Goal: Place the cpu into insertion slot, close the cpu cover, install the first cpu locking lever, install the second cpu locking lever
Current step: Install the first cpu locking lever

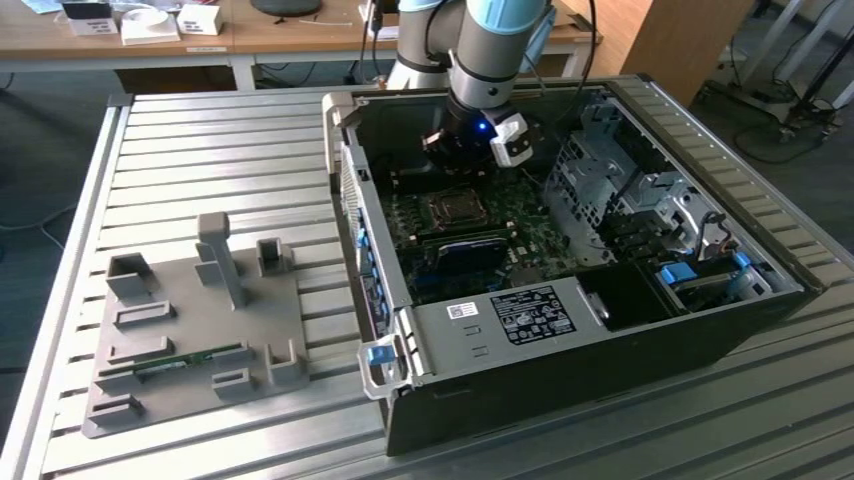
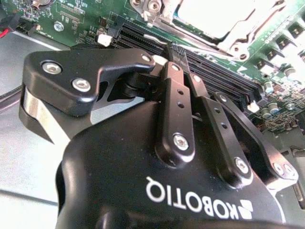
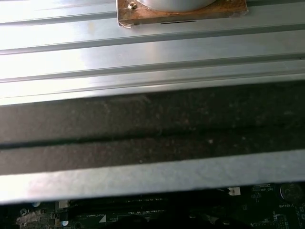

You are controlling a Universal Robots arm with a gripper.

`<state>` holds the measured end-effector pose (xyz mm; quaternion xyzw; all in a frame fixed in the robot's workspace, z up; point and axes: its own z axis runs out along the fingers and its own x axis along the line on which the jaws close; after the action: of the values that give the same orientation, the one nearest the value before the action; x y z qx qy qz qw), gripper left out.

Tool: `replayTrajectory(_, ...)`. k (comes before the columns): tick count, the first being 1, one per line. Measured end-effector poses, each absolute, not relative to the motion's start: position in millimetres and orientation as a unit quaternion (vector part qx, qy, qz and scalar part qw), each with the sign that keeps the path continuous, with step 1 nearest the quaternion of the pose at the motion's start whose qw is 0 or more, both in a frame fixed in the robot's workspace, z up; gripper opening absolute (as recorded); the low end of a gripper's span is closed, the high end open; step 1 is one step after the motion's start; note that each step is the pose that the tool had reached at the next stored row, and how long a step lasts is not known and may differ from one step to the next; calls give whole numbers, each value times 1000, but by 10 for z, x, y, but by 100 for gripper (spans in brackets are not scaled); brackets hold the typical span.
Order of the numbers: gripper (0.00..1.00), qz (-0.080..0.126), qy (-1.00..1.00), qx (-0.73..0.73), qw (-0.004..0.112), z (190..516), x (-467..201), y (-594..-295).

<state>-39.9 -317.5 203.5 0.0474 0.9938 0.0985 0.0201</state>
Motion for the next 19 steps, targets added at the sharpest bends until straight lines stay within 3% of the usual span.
replayTrajectory(19, 11, 97, 994, 47, 20, 2026, -375, -3158)
